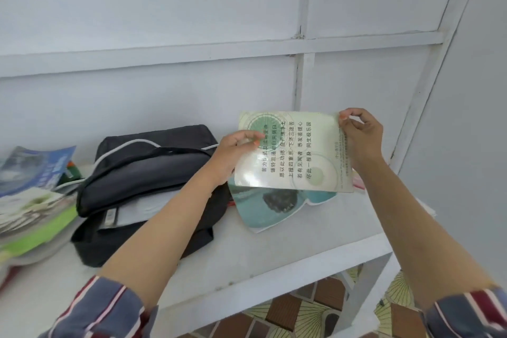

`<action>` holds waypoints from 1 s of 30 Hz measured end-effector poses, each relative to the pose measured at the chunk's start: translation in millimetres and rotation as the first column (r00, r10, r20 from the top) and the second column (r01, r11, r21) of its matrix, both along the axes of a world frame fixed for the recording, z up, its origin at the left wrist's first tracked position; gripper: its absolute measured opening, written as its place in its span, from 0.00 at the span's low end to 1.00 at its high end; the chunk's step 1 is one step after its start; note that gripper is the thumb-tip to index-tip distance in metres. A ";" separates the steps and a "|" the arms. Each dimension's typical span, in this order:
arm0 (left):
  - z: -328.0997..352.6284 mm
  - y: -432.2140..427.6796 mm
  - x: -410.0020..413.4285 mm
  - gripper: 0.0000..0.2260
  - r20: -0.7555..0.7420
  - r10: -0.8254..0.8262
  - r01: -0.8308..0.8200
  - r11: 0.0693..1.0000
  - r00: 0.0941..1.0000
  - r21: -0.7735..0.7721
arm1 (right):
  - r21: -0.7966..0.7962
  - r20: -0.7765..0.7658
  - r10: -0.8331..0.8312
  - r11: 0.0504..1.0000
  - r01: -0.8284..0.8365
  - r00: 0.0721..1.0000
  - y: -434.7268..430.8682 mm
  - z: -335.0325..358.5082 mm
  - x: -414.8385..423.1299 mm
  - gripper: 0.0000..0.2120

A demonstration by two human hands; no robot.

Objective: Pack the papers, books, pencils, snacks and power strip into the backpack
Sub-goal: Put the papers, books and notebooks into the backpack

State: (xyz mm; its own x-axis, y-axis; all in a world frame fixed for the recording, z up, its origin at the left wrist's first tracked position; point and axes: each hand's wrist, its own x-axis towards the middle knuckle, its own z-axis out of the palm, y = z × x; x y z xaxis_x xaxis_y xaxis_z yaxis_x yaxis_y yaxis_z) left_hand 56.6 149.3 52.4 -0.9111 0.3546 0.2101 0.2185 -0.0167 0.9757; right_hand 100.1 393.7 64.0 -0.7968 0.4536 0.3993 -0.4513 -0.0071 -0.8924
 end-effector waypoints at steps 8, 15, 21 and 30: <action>-27.4 -125.0 27.9 0.14 0.246 -0.035 -0.002 0.989 0.969 0.150 | -0.146 0.280 0.428 0.904 -0.402 0.859 -114.1 -36.2 28.6 0.15; -46.3 -187.6 31.7 0.13 0.174 0.063 -0.021 0.972 0.983 -0.232 | -0.226 0.446 0.567 0.820 -0.526 0.693 -168.0 -79.3 36.7 0.17; -65.1 -212.2 11.6 0.18 -0.475 0.280 -0.521 0.680 0.834 -0.515 | -0.355 0.477 0.577 0.817 -0.456 0.663 -163.1 -92.9 33.2 0.15; -73.3 -213.8 -17.2 0.21 -0.450 -0.013 -0.418 0.348 0.893 -0.839 | -0.341 0.572 0.561 0.826 -0.448 0.598 -156.3 -95.3 29.9 0.14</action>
State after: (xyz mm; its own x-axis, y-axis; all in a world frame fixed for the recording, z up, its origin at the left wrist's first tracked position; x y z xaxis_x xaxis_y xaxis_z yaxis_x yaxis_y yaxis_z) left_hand 39.4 -64.5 -20.9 -0.9265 0.3323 0.1768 0.3657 0.9061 0.2129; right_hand 130.0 237.4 -31.3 -0.9452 -0.0933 -0.3127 0.3258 -0.2124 -0.9213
